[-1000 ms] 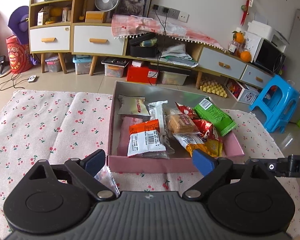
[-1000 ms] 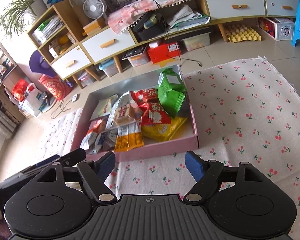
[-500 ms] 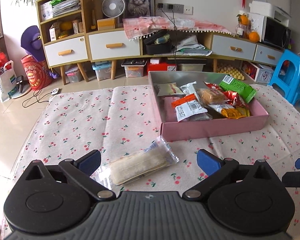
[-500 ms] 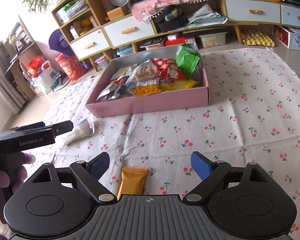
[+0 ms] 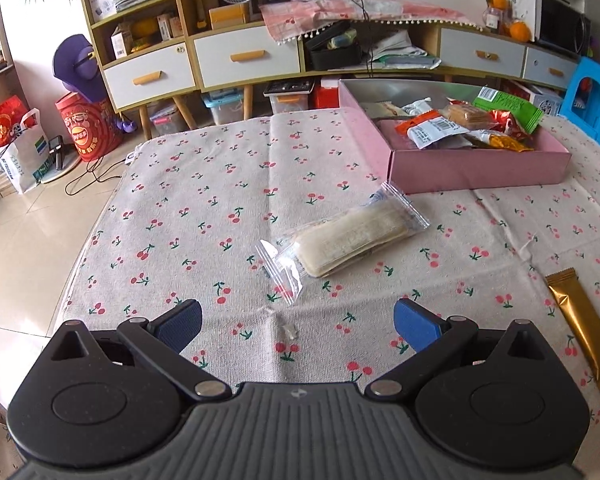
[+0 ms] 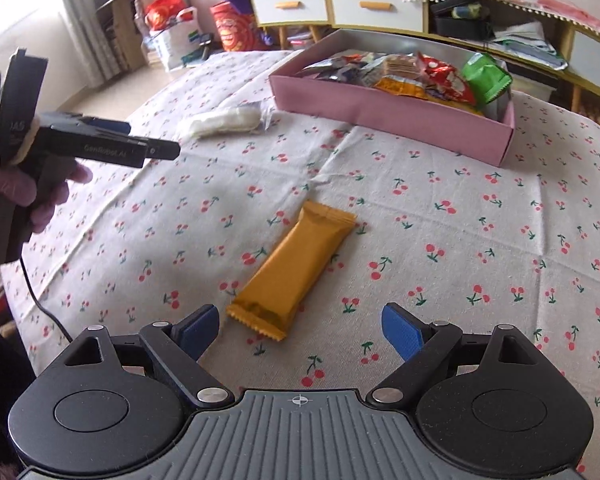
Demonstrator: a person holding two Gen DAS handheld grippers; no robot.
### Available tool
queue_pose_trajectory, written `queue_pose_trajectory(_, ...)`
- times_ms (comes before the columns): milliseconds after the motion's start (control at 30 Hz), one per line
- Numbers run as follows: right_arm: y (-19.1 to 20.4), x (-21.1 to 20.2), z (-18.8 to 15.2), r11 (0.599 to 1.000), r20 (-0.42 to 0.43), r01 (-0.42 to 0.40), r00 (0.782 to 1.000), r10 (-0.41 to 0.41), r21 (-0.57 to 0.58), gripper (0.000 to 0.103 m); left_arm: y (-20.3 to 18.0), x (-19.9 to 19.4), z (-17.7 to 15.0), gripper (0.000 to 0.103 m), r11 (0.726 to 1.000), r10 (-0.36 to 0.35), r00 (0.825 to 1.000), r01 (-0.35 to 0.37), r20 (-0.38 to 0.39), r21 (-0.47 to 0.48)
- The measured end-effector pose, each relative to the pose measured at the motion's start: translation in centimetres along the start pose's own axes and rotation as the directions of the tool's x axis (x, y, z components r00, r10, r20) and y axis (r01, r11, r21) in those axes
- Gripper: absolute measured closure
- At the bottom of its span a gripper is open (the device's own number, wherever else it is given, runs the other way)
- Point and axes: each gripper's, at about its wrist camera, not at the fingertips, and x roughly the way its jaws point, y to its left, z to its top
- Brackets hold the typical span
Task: Organize snacks
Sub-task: 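Move left tool to clear-wrapped white bar while right tool approaches gold-wrapped bar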
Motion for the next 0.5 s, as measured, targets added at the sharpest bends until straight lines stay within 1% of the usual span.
queue_pose_trajectory(67, 0.8, 0.3, -0.2, 0.998, -0.01, 0.01, 1.0, -0.011, -0.054, 0.013, 0.1, 0.4, -0.1, 0.001, 1.0, -0.008, 1.0, 0.009, -0.018, 0.025)
queue_pose_trajectory(167, 1.5, 0.9, -0.4, 0.99, -0.022, 0.075, 0.997, -0.078, -0.122, 0.013, 0.1, 1.1, -0.6, 0.001, 0.997, 0.009, 0.999, -0.006, -0.036, 0.074)
queue_pose_trajectory(233, 1.3, 1.4, -0.4, 0.985, -0.023, 0.108, 0.993, -0.112, -0.136, 0.013, 0.3, 1.6, -0.8, 0.001, 0.994, 0.021, 0.999, -0.016, -0.045, 0.106)
queue_pose_trajectory(333, 0.5, 1.7, 0.1, 0.988, -0.013, 0.119, 0.993, -0.12, -0.101, 0.013, 0.9, 1.8, -0.8, 0.0, 0.994, 0.005, 1.0, -0.002, -0.025, 0.113)
queue_pose_trajectory(400, 0.0, 1.9, 0.4, 0.987, 0.0, 0.142, 0.99, -0.142, -0.076, 0.013, 1.2, 1.8, -0.6, 0.0, 0.994, -0.003, 1.0, 0.005, -0.013, 0.111)
queue_pose_trajectory(500, -1.2, 2.5, 1.3, 0.986, 0.006, 0.168, 0.986, -0.168, -0.014, 0.013, 1.4, 2.3, -0.3, 0.0, 0.991, -0.018, 1.0, 0.017, 0.005, 0.131)
